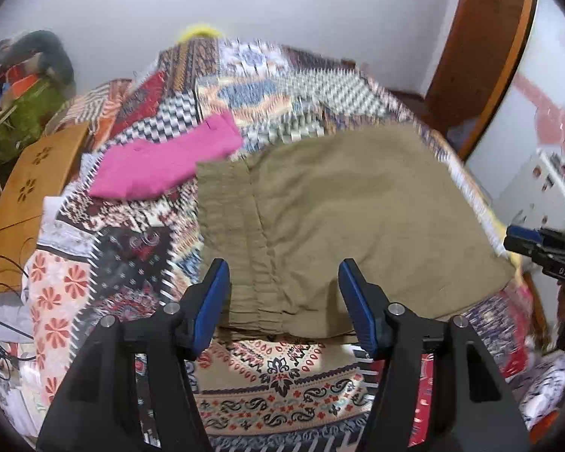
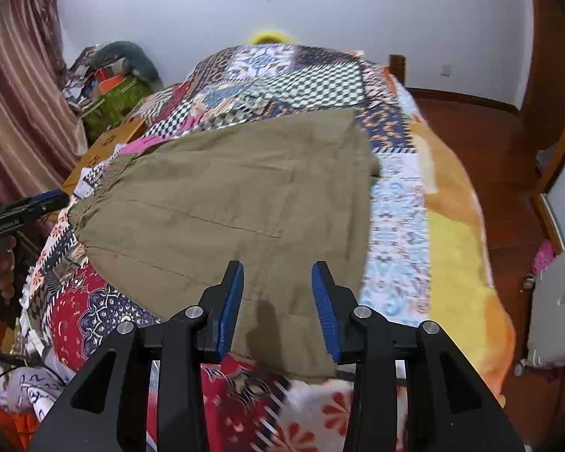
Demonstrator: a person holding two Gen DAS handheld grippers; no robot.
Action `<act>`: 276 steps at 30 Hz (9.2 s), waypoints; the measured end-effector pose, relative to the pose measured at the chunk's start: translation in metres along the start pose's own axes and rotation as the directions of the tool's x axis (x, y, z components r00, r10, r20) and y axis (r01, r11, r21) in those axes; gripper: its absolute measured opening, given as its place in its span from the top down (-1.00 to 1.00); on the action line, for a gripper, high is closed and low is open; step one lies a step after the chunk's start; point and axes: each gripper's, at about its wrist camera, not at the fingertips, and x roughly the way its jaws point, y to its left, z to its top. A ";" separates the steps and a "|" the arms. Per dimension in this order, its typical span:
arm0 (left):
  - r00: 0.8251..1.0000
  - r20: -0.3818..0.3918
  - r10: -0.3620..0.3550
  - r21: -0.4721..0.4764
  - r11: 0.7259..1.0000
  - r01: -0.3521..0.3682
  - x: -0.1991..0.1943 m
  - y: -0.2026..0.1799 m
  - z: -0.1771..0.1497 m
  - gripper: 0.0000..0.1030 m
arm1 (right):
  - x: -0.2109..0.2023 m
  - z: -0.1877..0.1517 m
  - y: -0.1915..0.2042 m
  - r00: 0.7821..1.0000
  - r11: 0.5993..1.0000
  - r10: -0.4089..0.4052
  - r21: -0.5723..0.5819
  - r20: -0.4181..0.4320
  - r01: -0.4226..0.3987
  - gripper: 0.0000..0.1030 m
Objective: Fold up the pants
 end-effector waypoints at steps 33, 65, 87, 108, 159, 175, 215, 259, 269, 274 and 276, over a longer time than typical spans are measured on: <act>0.995 0.075 0.064 -0.011 0.998 -0.064 0.001 0.023 0.059 -0.30 | -0.004 0.051 -0.023 0.994 0.998 -0.059 -0.011 0.095 0.060 0.17; 0.994 -0.103 0.024 -0.154 0.987 -0.040 0.119 0.069 0.092 -0.30 | 0.126 0.153 -0.094 0.997 0.998 -0.062 0.017 0.055 0.061 0.04; 0.995 -0.091 0.029 -0.192 0.980 -0.046 0.121 0.073 0.095 -0.06 | 0.166 0.156 -0.078 0.978 0.964 -0.205 -0.163 0.034 0.208 0.89; 0.995 -0.102 -0.002 -0.043 0.999 -0.003 0.109 0.023 0.101 -0.18 | 0.166 0.158 0.028 0.992 0.965 0.066 -0.246 -0.106 -0.090 -0.07; 0.996 0.080 -0.041 -0.172 0.984 0.055 -0.043 0.012 0.014 -0.42 | 0.012 0.083 0.080 0.987 0.985 0.079 -0.162 0.142 -0.055 -0.07; 0.983 -0.080 -0.165 -0.329 0.935 0.130 0.013 0.021 -0.028 -0.42 | 0.054 0.053 0.101 0.998 0.978 0.047 -0.204 0.034 -0.039 -0.14; 0.998 0.056 -0.037 -0.278 0.959 0.051 0.021 0.018 0.023 0.34 | 0.083 0.032 0.098 0.989 0.969 0.094 -0.216 -0.113 -0.117 -0.14; 0.981 0.182 -0.068 0.122 0.991 0.046 -0.035 -0.116 0.071 0.40 | 0.048 0.002 0.017 0.997 1.000 0.024 -0.009 -0.076 -0.024 -0.14; 0.985 0.061 -0.161 0.133 0.979 0.152 -0.003 -0.140 0.074 0.41 | 0.043 -0.003 0.017 0.998 0.999 0.040 0.011 -0.058 -0.039 -0.14; 0.982 -0.011 -0.189 0.131 0.973 0.189 0.016 -0.149 0.069 0.41 | 0.034 -0.002 0.014 0.999 0.999 0.038 0.025 -0.034 -0.038 -0.14; 0.982 -0.029 -0.189 0.134 0.972 0.191 0.021 -0.153 0.066 0.39 | 0.031 -0.001 0.012 0.999 0.999 0.034 0.031 -0.023 -0.033 -0.14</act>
